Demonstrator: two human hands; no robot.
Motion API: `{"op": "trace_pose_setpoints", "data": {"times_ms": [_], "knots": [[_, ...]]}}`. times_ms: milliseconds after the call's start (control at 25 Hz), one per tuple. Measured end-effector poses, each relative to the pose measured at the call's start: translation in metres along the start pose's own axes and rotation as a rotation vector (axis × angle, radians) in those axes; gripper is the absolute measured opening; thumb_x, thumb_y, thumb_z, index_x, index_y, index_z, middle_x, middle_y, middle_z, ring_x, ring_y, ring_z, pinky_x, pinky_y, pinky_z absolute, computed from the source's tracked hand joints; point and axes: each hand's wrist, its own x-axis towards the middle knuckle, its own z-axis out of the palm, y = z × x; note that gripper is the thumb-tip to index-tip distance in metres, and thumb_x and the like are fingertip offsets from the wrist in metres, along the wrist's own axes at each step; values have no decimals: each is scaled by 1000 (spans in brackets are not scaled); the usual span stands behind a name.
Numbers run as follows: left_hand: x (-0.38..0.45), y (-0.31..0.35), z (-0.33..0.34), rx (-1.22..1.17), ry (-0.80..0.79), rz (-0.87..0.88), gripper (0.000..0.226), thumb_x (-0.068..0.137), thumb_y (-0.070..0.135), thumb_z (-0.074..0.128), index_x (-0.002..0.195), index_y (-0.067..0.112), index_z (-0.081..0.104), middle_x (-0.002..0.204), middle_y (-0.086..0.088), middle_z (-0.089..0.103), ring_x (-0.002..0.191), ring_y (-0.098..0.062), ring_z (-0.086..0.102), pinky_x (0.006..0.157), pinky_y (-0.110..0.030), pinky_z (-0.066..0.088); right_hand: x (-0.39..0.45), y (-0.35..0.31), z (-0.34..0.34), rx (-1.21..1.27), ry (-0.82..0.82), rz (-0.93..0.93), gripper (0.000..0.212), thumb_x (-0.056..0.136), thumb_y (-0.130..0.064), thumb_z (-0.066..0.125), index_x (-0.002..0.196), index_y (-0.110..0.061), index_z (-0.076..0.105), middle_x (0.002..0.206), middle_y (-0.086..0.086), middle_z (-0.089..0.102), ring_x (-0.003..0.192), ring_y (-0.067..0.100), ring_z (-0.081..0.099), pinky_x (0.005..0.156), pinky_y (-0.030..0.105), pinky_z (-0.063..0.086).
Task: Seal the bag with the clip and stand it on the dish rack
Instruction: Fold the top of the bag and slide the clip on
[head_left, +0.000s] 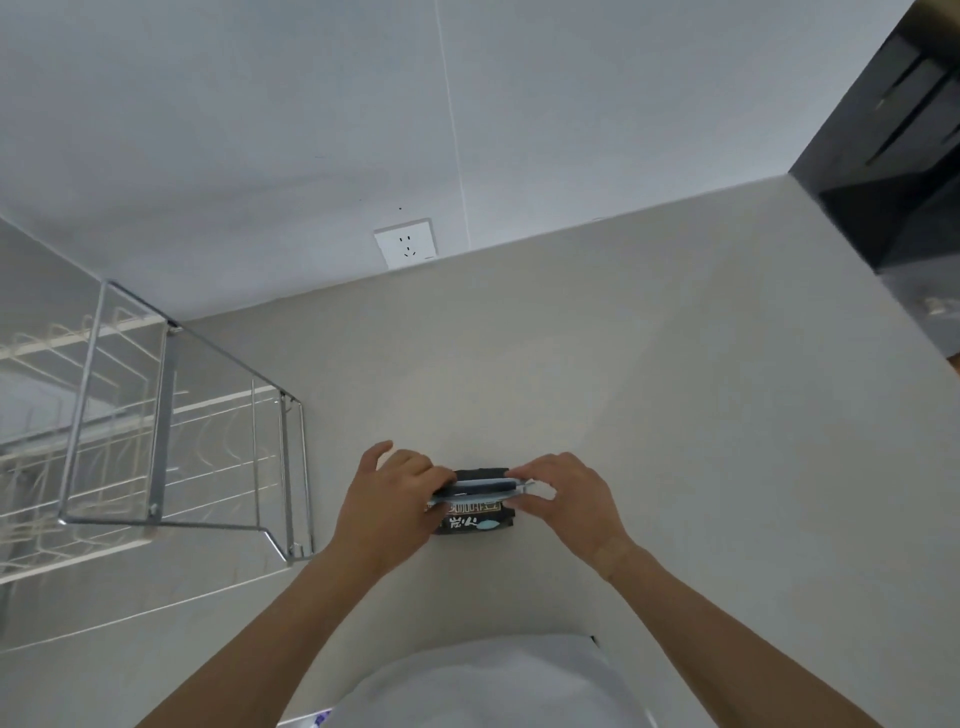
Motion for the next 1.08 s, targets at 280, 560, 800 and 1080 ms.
{"op": "trace_pose_setpoints", "data": {"times_ms": [280,560,800,1080], "knots": [[33,37,2,73,-113,210,24,86,36,62,100,17,65,93,-2,67,81,-24,62,72,-35,47,2,1,1,-109,46,-140,26,79,-41,72,100,-26,73,96,-8,74,88,13,61,72,23,49],[36,42,8,16,-114,186,20,86,34,61,95,16,65,84,-2,63,73,-23,59,64,-33,43,1,10,-10,-164,43,-233,25,79,-42,73,100,-29,72,94,-9,74,84,15,63,66,31,54],[43,45,7,41,-137,189,19,86,36,56,89,17,61,82,0,61,72,-22,58,63,-28,29,2,11,-11,-162,45,-266,21,80,-40,72,94,-25,74,90,-8,75,80,16,63,63,32,54],[43,45,7,2,-146,208,19,87,35,56,91,17,61,84,1,61,70,-21,55,58,-28,31,1,11,-13,-149,25,-246,23,79,-40,72,95,-24,74,91,-8,75,81,15,63,65,30,52]]}}
